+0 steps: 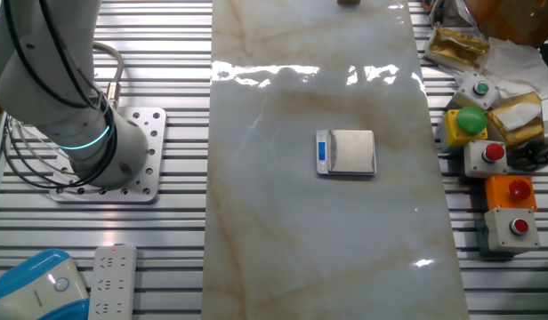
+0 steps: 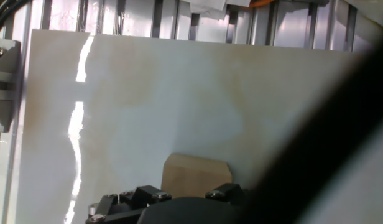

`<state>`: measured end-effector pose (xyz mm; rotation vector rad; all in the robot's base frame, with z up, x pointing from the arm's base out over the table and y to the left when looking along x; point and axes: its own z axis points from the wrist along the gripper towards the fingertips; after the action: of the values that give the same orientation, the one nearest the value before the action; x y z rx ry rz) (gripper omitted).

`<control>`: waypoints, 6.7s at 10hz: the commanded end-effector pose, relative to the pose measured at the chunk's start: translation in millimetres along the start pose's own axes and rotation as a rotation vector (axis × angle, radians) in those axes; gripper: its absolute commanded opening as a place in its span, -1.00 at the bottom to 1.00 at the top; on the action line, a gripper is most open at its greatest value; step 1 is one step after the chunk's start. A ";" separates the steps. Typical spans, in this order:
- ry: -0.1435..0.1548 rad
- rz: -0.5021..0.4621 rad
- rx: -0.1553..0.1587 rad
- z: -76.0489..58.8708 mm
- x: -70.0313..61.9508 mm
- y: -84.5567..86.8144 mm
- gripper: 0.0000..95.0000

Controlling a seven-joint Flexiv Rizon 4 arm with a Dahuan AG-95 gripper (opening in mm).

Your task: Place the block on the scale

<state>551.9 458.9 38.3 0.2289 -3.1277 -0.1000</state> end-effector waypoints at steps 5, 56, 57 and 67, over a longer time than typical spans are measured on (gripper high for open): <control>0.003 -0.024 0.004 -3.6 1.1 -3.1 0.20; -0.022 -0.102 -0.038 3.6 7.6 3.8 -1.00; -0.021 -0.103 -0.036 3.3 7.8 3.5 -1.00; 0.009 -0.158 -0.045 -47.0 8.5 -25.5 -1.00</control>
<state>548.7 430.0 82.0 0.4740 -3.0874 -0.1644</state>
